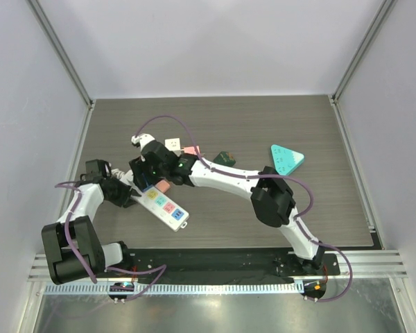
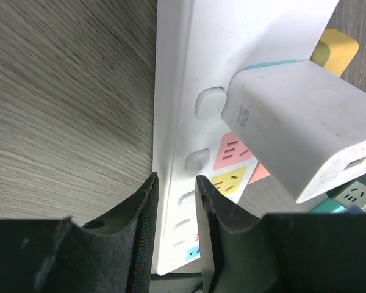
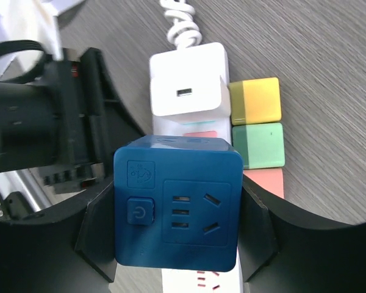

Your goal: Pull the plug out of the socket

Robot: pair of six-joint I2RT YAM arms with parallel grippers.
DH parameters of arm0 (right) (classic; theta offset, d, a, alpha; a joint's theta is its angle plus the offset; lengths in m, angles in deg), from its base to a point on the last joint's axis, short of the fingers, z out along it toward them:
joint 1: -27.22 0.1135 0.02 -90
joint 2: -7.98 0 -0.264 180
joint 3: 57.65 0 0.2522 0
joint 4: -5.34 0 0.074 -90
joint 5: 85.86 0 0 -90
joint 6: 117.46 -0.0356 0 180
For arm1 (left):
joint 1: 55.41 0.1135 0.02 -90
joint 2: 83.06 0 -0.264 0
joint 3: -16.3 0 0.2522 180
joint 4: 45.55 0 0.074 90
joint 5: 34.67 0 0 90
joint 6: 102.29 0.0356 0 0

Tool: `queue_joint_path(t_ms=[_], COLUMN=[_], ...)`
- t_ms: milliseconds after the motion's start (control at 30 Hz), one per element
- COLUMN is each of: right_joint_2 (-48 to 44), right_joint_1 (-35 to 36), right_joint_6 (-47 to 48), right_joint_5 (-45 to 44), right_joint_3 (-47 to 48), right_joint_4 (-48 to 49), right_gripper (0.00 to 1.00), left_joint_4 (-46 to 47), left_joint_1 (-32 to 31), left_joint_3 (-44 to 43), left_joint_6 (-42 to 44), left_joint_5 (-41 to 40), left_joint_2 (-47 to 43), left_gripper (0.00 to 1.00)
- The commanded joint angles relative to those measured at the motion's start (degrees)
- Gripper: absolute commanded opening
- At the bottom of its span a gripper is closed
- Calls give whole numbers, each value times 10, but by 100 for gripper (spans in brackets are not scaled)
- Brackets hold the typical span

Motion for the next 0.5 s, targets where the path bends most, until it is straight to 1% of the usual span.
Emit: queue_joint_path(t_ms=[0,100,133,167,200,233,267,300,333,367,400,433,467], right_joint_2=[-75,-129,-148,-184,-206,-227,-270,-291,-309,-333,-370,-391,-408], right_joint_1=[16,-4,-14,-40,-54,-66,-95,-109,-123,-151,-170,-187,-203], right_joint_6=[-1,-1,-4,-8,-12,-16,-17,-18,-22,-24,-29,-42,-50], right_joint_5=[-29,-73,-74,-70,-58,-53,-48,-34,-25,-15,7,39,61], right_joint_3=[-9,-67,-86,-132,-158,-212,-240,-267,-319,-348,-376,-434,-464], right_joint_4=[32,34,34,39,47,51,59,62,63,71,77,85,115], right_gripper=[1,1,1,1,1,1,1,1,1,1,1,1,1], left_joint_4=[-2,-18,-21,-27,-36,-42,-47,-50,-56,-60,-62,-63,-63], left_joint_1=[-2,-2,-2,-2,-2,-2,-2,-2,-2,-1,-1,-1,-2], left_joint_3=[-11,-19,-22,-25,-27,-34,-38,-40,-46,-47,-49,-51,-51], left_joint_6=[8,14,16,17,18,22,24,26,28,31,33,37,39], left_joint_5=[-2,-3,-3,-6,-7,-6,-10,-10,-10,-14,-13,-13,-14], left_joint_2=[-11,-22,-29,-36,-41,-55,-60,-67,-73,-81,-84,-87,-87], left_gripper=[32,32,32,33,33,33,33,34,34,35,35,36,37])
